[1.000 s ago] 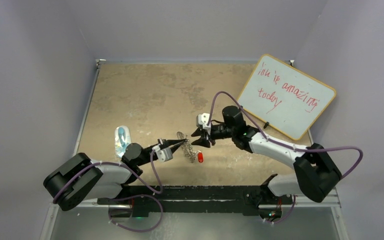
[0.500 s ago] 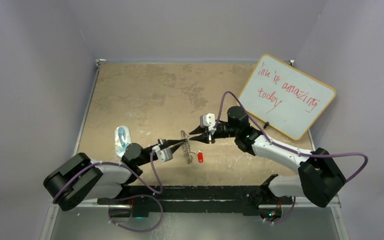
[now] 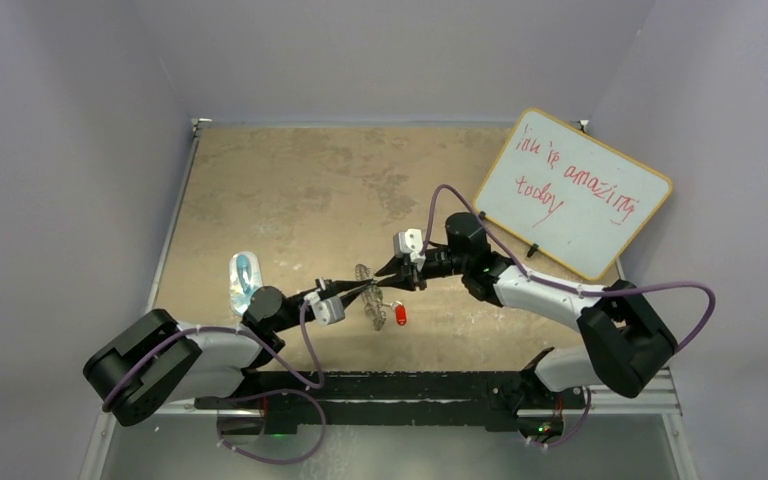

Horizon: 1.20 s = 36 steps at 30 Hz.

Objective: Put the keys on the keyring

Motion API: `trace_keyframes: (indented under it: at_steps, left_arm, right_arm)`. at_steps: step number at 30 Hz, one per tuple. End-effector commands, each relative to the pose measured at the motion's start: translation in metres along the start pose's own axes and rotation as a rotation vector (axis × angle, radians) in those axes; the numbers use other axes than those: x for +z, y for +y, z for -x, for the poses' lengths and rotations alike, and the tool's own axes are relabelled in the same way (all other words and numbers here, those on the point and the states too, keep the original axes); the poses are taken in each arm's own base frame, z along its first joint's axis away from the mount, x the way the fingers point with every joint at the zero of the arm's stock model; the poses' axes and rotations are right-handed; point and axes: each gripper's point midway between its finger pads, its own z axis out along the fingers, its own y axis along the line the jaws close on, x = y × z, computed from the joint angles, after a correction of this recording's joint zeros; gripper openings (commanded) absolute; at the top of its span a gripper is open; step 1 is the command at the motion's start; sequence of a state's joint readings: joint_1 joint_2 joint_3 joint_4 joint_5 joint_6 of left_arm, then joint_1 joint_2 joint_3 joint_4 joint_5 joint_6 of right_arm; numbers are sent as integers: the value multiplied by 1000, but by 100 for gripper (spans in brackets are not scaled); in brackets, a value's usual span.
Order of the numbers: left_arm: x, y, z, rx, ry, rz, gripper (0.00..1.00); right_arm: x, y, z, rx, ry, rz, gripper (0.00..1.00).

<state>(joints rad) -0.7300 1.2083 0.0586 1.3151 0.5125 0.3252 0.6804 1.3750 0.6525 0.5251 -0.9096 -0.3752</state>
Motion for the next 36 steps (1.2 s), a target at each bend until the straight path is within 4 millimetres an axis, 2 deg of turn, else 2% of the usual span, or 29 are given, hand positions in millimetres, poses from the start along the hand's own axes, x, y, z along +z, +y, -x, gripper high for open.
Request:
trace_keyframes:
  at_steps: [1,7,13,22,26,30,36]
  left_arm:
    - [3,1,18,33,-64,-7,0]
    - [3,2,19,35,-68,-10,0]
    - [4,1,19,33,-69,-13,0]
    - [5,5,22,27,-75,3,0]
    - [7,7,21,24,-59,3,16]
    - [9,8,17,17,-29,-5,27]
    - [12,10,7,3,6,6,30]
  right_arm:
    - [5,-6,26,-69,-63,25,26]
    - [7,-6,26,-66,-68,44,22]
    - [8,-4,26,-63,-75,62,1]
    - [4,-11,18,-59,-26,-4,0]
    - [-2,-23,13,-38,30,-87,0]
    - [-10,-31,-1,6,125,-154,0]
    - [-24,-31,-19,62,231,-221,0]
